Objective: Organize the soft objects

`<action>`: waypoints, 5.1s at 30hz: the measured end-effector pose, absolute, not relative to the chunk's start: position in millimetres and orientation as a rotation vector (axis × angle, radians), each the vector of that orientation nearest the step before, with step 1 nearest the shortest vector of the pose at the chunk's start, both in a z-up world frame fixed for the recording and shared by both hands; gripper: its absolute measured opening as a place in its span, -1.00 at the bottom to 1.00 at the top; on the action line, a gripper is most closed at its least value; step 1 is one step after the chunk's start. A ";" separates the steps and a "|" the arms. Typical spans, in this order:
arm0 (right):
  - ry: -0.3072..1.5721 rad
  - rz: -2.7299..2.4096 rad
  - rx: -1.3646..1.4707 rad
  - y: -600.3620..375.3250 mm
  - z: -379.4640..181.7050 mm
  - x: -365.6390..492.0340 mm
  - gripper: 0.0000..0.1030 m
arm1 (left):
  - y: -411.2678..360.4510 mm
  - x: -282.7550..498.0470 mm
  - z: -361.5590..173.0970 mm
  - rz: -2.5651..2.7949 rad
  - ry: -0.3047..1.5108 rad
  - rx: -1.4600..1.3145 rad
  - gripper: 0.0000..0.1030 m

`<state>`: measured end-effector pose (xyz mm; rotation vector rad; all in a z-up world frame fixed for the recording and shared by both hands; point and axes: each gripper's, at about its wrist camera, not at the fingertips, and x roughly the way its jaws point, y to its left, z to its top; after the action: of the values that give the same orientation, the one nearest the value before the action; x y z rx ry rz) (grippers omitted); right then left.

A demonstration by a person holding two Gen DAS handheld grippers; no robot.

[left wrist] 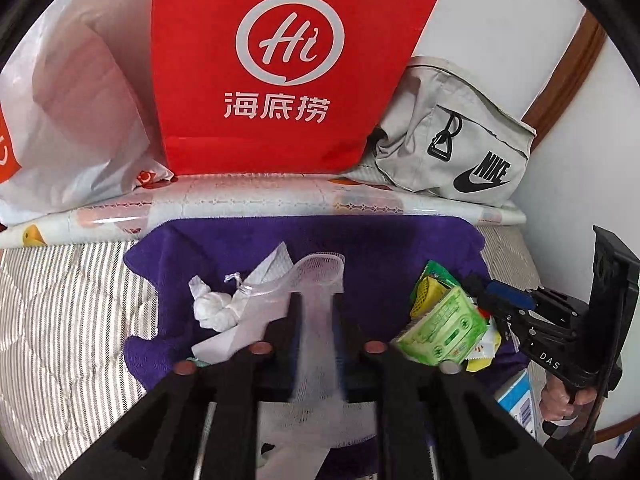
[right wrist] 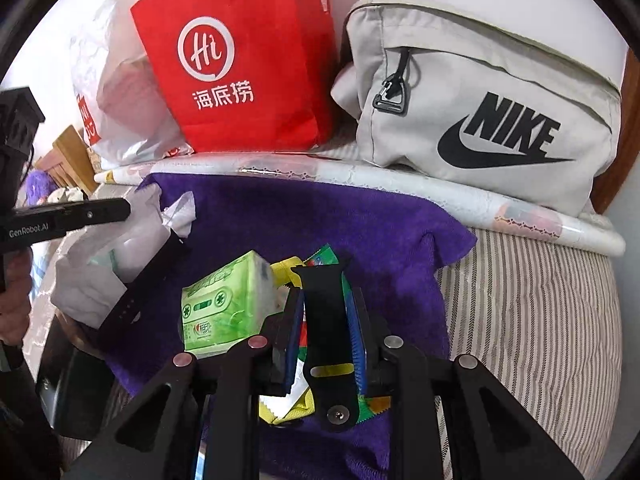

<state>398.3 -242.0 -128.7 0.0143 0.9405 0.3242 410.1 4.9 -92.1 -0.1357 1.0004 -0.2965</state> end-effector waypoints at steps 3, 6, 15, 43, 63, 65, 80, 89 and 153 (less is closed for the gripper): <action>0.934 0.313 0.034 -247.9 -123.0 395.9 -0.27 | 5.1 407.0 -89.5 -0.280 1.008 -0.121 -0.32; 0.921 0.308 0.050 -251.8 -112.7 388.4 -0.19 | 6.2 399.0 -82.9 -0.282 1.005 -0.125 -0.23; 0.879 0.256 0.048 -249.4 -76.3 343.4 0.51 | 11.9 338.9 -43.7 -0.251 0.959 -0.078 0.21; 0.790 0.171 0.094 -246.1 -5.1 110.6 0.92 | -5.8 94.2 12.6 -0.262 0.820 -0.065 0.86; 0.668 0.108 0.097 -261.6 5.4 25.6 0.99 | -32.5 26.6 18.2 -0.209 0.747 -0.035 0.96; 0.672 0.106 0.098 -261.7 3.6 22.5 0.98 | -34.1 22.2 19.7 -0.187 0.728 -0.017 0.96; 0.662 0.106 0.113 -262.5 2.6 6.9 0.99 | -31.2 7.6 25.0 -0.147 0.693 -0.025 0.96; 0.652 0.111 0.105 -258.6 5.7 -0.2 0.99 | -30.1 2.7 26.2 -0.143 0.689 -0.023 0.96; 0.655 0.119 0.100 -251.0 5.3 -6.5 0.99 | -34.0 -4.5 25.9 -0.150 0.687 -0.002 0.96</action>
<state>-6.5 -251.0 5.3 0.0997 0.6554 0.1192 -4.5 -34.0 25.9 -0.0025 0.6875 -0.1496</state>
